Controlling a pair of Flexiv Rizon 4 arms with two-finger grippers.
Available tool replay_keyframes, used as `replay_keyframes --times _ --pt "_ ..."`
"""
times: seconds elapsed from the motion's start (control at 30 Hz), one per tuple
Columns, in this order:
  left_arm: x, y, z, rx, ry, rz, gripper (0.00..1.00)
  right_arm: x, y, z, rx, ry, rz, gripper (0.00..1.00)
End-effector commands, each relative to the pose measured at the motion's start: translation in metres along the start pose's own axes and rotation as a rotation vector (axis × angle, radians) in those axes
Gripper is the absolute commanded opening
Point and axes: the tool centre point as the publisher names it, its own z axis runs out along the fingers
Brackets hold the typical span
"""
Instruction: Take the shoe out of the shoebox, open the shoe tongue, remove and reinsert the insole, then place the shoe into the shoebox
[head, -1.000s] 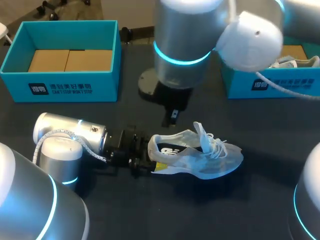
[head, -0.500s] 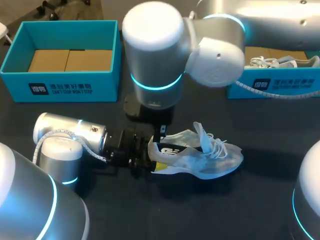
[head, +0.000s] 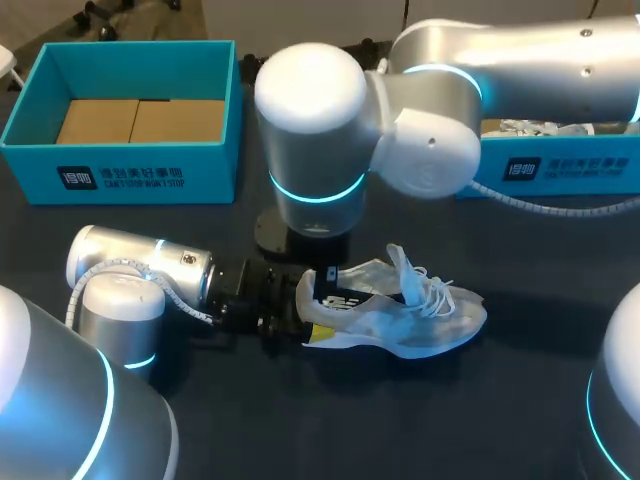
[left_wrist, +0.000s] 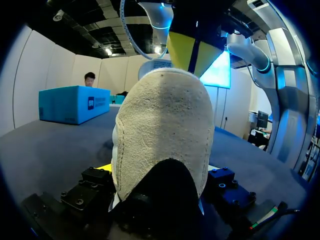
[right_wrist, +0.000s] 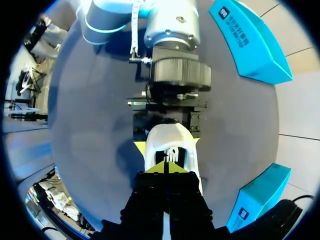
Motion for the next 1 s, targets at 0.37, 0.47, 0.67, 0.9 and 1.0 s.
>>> replay_keyframes --times 0.37,0.47,0.67,0.9,1.0 --pt "0.000 0.004 0.001 -0.001 0.000 0.000 0.00 -0.008 -0.020 0.031 0.042 0.017 0.025 0.00" --pt "0.000 0.004 0.001 -0.001 0.000 0.000 0.00 -0.012 -0.024 0.038 0.041 0.025 0.028 0.00" --pt "0.000 0.004 0.001 -0.001 0.000 0.000 0.00 -0.015 -0.024 0.053 0.048 0.053 0.026 0.00" --pt "0.000 0.004 0.001 -0.001 0.000 0.000 0.00 -0.013 -0.033 0.067 0.042 0.089 0.062 0.00" --pt "0.000 0.004 0.001 -0.001 0.000 0.000 0.00 -0.012 -0.040 0.071 0.040 0.095 0.077 0.00"
